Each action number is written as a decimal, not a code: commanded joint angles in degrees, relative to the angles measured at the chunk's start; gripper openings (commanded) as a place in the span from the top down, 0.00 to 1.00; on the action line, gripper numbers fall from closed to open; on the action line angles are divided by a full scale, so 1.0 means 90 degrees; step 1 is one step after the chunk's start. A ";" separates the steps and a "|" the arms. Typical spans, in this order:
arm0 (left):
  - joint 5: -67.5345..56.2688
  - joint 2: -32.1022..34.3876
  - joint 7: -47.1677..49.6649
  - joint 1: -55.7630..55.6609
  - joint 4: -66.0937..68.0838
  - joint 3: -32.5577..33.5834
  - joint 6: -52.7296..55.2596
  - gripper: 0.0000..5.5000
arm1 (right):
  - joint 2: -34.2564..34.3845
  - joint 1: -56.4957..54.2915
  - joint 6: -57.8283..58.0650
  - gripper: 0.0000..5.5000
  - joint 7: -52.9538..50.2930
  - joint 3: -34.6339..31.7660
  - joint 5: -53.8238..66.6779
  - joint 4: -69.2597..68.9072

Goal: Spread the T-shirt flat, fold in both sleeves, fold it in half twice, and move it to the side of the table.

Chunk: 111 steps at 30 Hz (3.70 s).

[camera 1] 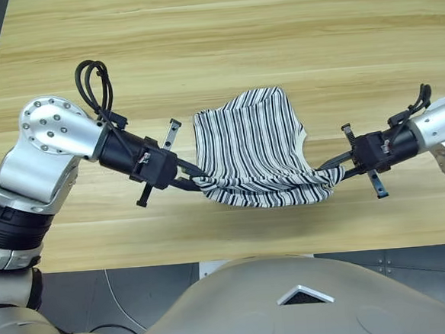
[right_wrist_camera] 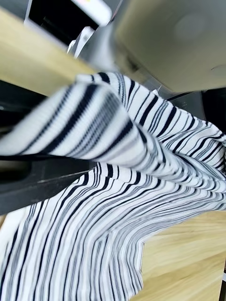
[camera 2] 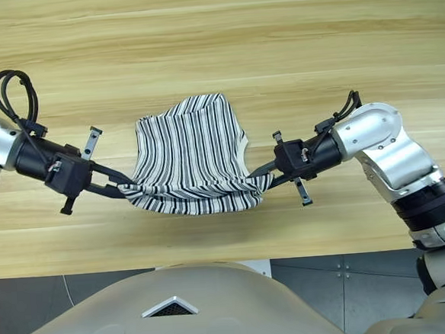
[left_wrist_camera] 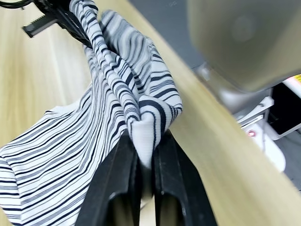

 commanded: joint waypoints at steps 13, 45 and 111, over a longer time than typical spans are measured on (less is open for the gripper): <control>0.2105 -0.1519 0.1191 -0.0859 0.2181 0.0186 0.0428 0.96 | 0.1899 -0.1148 -0.0479 0.98 -0.0743 -0.0612 -0.2088 0.2134; 0.3814 -0.3123 0.2106 -0.3088 0.8186 0.0752 -0.1577 0.66 | 0.4161 -0.3113 -0.0316 0.69 -0.2107 -0.1590 -0.3458 0.7226; 0.3090 -0.3469 0.8001 -0.4421 0.9914 0.3842 -0.1156 0.66 | 0.1071 -0.2404 -0.0411 0.69 -0.4828 -0.1495 -0.5048 0.9617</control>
